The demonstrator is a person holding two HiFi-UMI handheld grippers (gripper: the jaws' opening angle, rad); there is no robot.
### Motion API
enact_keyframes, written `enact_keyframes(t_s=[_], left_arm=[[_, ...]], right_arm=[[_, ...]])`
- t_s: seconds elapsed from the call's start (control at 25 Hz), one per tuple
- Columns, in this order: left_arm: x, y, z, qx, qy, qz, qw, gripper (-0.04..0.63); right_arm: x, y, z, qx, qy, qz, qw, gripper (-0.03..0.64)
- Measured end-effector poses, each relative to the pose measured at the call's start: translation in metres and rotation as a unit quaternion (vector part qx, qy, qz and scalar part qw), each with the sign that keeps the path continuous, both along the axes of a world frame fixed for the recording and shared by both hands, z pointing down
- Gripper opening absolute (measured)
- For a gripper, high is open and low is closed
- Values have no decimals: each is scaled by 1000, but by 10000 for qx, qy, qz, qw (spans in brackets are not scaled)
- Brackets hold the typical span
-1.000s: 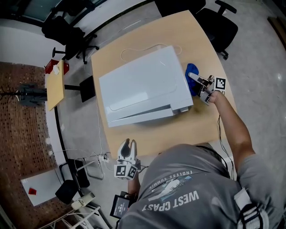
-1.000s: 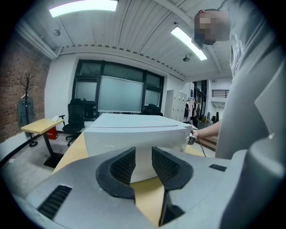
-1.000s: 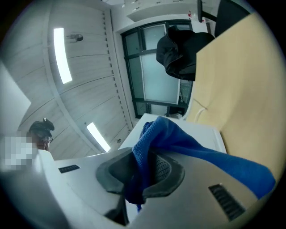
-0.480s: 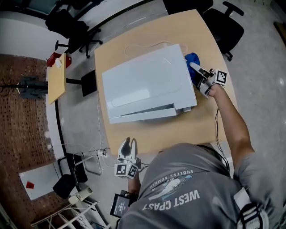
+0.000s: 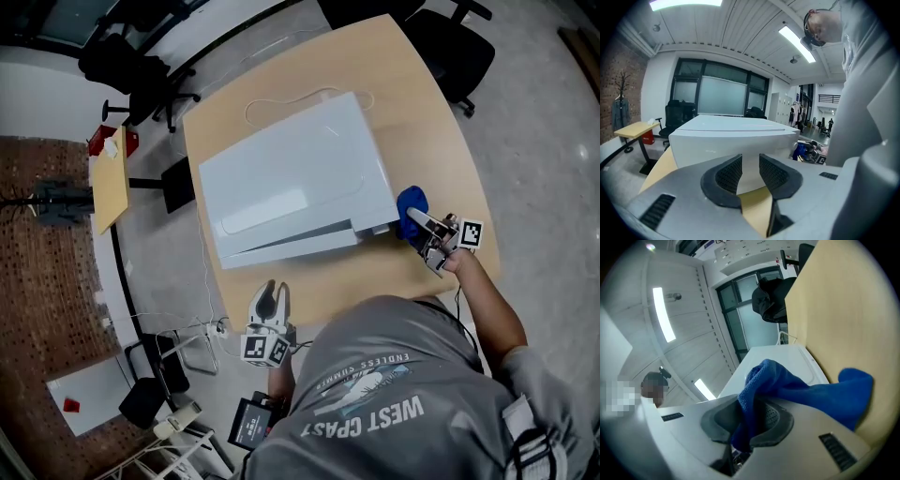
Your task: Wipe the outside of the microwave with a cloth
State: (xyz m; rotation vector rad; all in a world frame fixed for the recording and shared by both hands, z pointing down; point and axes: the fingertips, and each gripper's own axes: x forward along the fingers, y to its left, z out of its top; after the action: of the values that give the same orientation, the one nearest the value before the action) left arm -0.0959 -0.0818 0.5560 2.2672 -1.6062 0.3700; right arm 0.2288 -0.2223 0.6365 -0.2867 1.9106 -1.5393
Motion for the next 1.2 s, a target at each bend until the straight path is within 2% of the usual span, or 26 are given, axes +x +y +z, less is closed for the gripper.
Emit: enact_keyframes(t_s=[0.16, 0.24, 0.32, 0.44, 0.56, 0.64, 0.72, 0.8, 0.92, 0.96, 1.04, 1.12, 1.2], left_arm=[[-4, 5, -5, 7, 23, -101, 9999, 129], [-13, 12, -8, 19, 52, -272, 9996, 129], [-25, 20, -14, 54, 22, -465, 9989, 129], [-43, 27, -35, 213, -124, -655, 9975, 129], [-56, 27, -59, 409, -267, -579, 9971, 129], [-59, 22, -76, 496, -430, -230, 9976, 129], [-58, 10, -96, 592, -705, 302, 9953, 129], [-58, -8, -120, 788, -877, 853, 9893, 129], [-50, -37, -159, 1225, -686, 1619, 9768, 130], [-38, -48, -172, 1384, -567, 1855, 9712, 140], [-10, -69, -190, 1590, -370, 2196, 9618, 213], [6, -80, -193, 1646, -254, 2360, 9574, 290], [13, -84, -195, 1788, -132, 2546, 9503, 324]], right_arm=[[-10, -73, -13, 447, 217, 34, 9988, 57], [-19, -116, -15, 434, 338, -29, 9985, 57], [-25, -152, -22, 472, 683, -155, 9964, 57], [-28, -184, -61, 1030, 1402, -274, 9844, 57], [-21, -193, -112, 1606, 1795, -133, 9705, 57], [-26, -184, -153, 2047, 2049, -119, 9571, 57], [-47, -160, -202, 2648, 2195, -320, 9384, 57], [-93, -122, -248, 3246, 2141, -802, 9178, 57], [-182, -50, -301, 3869, 1703, -1647, 8912, 57], [-204, -31, -315, 3919, 1488, -1858, 8887, 57], [-235, -6, -336, 3791, 1055, -2207, 8924, 57], [-265, 15, -345, 3539, 745, -2521, 8976, 57], [-293, 37, -349, 3293, 560, -2833, 8990, 57]])
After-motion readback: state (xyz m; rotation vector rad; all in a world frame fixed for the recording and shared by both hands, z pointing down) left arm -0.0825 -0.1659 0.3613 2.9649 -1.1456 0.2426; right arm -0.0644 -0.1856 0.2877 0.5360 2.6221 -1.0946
